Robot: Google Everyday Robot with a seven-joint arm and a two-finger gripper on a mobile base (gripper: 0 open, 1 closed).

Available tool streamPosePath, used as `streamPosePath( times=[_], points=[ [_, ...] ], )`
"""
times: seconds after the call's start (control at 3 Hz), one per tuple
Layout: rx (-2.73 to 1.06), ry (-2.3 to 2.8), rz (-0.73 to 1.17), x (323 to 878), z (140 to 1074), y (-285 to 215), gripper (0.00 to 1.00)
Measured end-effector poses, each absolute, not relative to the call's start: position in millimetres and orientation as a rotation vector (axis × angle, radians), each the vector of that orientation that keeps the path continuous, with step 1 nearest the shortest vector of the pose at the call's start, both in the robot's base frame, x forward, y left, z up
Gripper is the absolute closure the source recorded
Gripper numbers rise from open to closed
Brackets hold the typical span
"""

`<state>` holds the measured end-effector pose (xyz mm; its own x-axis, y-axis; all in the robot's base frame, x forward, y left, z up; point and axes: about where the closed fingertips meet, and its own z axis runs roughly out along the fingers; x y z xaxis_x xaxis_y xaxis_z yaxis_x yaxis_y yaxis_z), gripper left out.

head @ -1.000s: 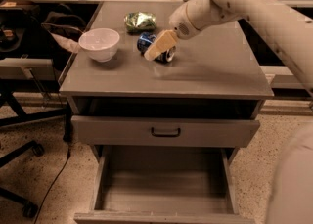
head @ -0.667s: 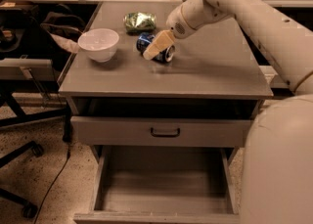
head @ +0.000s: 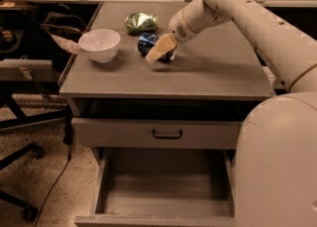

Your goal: Place pepsi can into middle drawer

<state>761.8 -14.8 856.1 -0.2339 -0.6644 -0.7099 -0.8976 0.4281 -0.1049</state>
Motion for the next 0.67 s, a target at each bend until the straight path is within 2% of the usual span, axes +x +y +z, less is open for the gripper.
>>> streamPosePath(
  times=[0.33,0.67],
  points=[
    [-1.316,1.986,0.428,761.8,856.0,-14.7,0.16],
    [-1.316,1.986,0.428,761.8,856.0,-14.7,0.39]
  ],
)
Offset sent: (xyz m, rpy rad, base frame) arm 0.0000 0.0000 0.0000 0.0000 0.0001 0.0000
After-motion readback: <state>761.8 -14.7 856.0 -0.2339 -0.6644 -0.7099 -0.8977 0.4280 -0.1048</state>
